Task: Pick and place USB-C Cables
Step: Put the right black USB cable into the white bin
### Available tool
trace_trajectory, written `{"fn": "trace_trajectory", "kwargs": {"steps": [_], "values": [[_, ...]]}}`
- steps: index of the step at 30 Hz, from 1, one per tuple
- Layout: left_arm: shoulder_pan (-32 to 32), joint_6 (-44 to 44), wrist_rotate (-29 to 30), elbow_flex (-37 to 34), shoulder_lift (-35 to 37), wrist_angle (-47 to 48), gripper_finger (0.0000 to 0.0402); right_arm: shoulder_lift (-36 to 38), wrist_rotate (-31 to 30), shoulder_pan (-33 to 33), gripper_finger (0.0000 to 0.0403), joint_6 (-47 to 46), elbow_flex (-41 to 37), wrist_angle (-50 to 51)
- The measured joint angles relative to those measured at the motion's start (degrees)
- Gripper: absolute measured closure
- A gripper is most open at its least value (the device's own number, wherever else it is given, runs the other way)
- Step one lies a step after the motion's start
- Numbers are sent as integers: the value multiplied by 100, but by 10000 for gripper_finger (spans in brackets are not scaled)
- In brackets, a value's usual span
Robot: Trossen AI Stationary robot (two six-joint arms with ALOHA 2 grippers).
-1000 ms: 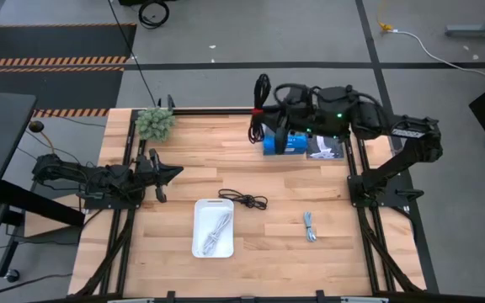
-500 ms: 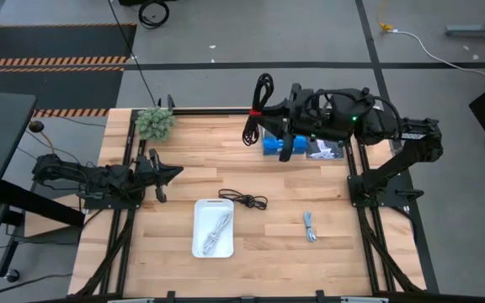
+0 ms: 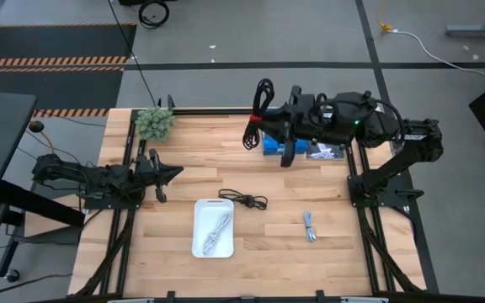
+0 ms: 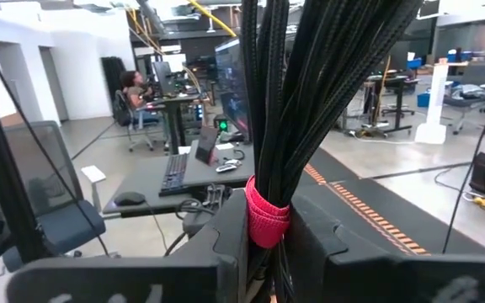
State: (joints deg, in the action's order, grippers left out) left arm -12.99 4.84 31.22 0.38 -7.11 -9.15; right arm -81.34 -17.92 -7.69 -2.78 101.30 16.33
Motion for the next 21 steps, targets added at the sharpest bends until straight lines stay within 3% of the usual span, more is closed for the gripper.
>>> {"fn": "trace_trajectory", "kwargs": {"steps": [8,21], "values": [[1,3,1,-1,0,0,390,-84,92,-108,343,151,-2,-46],[2,4,-2,0,0,14,390,-813,1193,-63,342,-10,-7,-640]]}}
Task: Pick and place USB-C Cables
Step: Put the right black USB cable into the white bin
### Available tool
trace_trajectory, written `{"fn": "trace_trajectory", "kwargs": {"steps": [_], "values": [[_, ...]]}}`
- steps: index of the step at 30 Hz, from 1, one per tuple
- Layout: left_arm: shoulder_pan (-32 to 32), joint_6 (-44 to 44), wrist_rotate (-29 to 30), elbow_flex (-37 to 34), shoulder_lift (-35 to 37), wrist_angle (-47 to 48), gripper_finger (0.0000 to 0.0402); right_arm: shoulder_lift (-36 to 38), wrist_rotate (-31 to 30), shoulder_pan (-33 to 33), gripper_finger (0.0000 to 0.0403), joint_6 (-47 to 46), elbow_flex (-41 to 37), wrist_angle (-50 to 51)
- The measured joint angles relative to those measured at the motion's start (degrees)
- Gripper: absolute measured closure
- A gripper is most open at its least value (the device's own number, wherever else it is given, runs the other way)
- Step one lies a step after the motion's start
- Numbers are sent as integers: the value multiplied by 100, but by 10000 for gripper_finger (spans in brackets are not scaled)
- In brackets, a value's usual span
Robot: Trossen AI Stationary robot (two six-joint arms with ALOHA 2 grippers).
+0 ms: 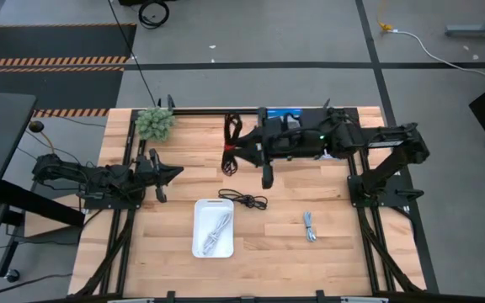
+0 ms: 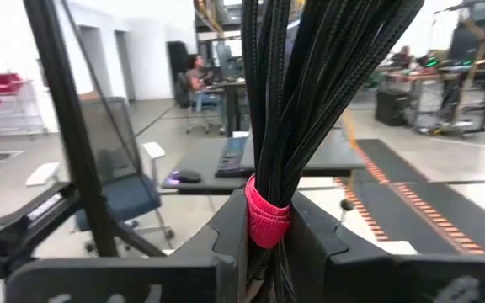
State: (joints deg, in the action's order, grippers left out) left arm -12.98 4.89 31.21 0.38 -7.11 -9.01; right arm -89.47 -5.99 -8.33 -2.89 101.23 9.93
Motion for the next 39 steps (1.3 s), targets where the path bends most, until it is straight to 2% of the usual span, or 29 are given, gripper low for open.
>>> {"fn": "trace_trajectory", "kwargs": {"steps": [13,28,39], "values": [[0,-1,4,-2,0,-11,390,-726,1396,235,341,-507,2,-591],[0,0,1,-2,0,-12,390,-1607,1977,244,341,-353,2,-602],[-1,-2,-4,-2,0,-7,390,-2134,2389,249,341,-590,1,-34]]}}
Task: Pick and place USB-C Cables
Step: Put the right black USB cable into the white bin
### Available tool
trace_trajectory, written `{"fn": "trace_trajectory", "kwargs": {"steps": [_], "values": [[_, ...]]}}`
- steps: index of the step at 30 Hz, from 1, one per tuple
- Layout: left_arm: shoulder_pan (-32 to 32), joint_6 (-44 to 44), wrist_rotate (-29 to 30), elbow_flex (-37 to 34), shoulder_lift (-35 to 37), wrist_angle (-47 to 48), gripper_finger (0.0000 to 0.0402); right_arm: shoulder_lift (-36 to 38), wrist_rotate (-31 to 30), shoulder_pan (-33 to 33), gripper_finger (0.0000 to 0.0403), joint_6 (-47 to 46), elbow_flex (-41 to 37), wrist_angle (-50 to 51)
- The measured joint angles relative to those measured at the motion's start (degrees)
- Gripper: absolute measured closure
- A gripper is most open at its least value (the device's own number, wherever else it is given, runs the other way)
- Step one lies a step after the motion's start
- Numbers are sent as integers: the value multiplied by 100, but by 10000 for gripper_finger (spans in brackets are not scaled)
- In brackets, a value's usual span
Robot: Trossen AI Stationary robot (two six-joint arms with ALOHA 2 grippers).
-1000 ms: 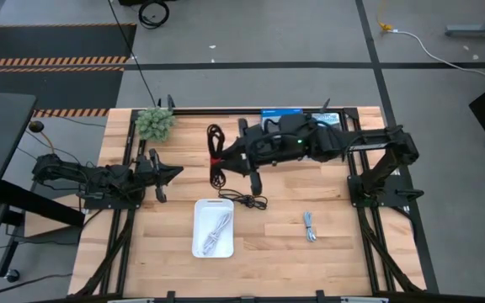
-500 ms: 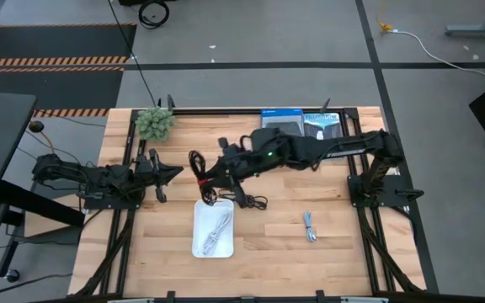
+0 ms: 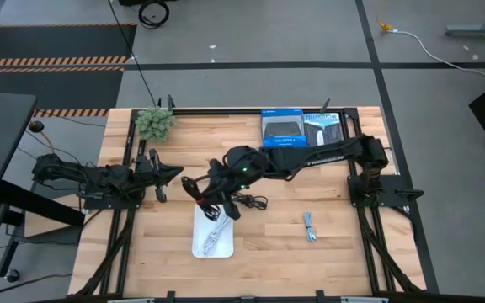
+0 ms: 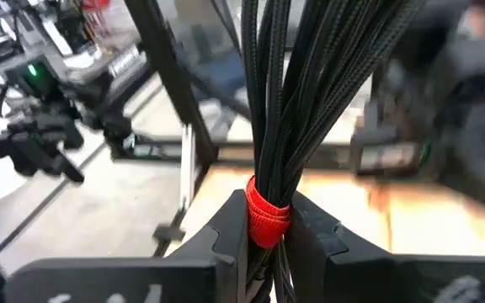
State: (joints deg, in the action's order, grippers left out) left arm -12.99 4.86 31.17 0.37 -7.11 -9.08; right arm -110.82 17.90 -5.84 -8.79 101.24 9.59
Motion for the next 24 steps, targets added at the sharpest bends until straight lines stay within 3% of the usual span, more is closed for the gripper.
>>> {"fn": "trace_trajectory", "kwargs": {"steps": [6,14,24], "values": [[1,-2,7,-1,-24,-7,390,-290,34,10,341,-446,1,239],[1,2,-1,1,-28,-3,390,-716,116,8,341,-2325,-28,561],[1,42,7,1,-90,8,390,-1148,841,8,340,-3910,-45,1307]]}}
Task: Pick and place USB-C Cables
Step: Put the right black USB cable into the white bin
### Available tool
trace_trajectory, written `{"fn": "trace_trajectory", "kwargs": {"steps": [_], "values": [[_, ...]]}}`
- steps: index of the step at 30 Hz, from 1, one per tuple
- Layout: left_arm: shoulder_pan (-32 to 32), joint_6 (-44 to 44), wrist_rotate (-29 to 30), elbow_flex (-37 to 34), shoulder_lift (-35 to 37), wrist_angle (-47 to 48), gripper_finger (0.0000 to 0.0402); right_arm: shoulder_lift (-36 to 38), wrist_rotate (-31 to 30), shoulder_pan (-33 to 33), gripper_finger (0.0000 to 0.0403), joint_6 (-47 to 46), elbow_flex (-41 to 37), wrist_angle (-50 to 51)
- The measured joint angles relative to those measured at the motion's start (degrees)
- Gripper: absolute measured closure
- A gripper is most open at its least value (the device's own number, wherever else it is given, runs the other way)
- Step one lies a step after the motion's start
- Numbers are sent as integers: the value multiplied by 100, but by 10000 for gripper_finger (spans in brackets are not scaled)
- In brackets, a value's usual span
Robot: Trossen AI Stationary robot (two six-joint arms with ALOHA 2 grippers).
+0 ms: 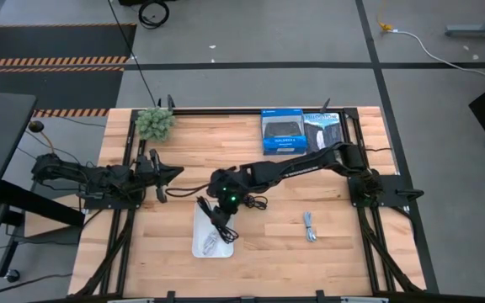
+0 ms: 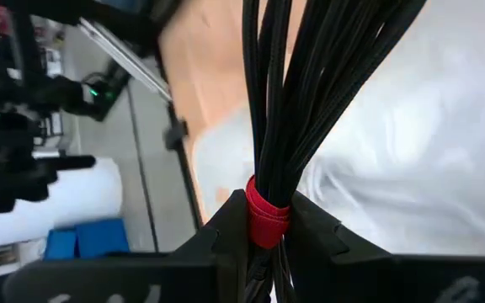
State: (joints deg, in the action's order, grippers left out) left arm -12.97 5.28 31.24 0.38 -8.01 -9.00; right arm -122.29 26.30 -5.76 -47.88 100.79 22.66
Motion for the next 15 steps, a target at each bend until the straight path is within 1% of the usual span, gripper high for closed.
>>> {"fn": "trace_trajectory", "kwargs": {"steps": [2,4,7,12,15], "values": [[-1,3,0,0,0,-11,390,-43,52,-9,340,-35,7,-6],[0,0,0,0,-9,-8,390,-48,158,-9,340,-47,4,199],[-1,4,1,-1,-24,-39,390,-54,292,-9,340,-67,4,151],[0,0,0,0,-24,-10,390,-52,909,-9,340,-432,4,-21],[-1,4,0,0,-24,-11,390,-51,838,9,340,-509,4,119]]}}
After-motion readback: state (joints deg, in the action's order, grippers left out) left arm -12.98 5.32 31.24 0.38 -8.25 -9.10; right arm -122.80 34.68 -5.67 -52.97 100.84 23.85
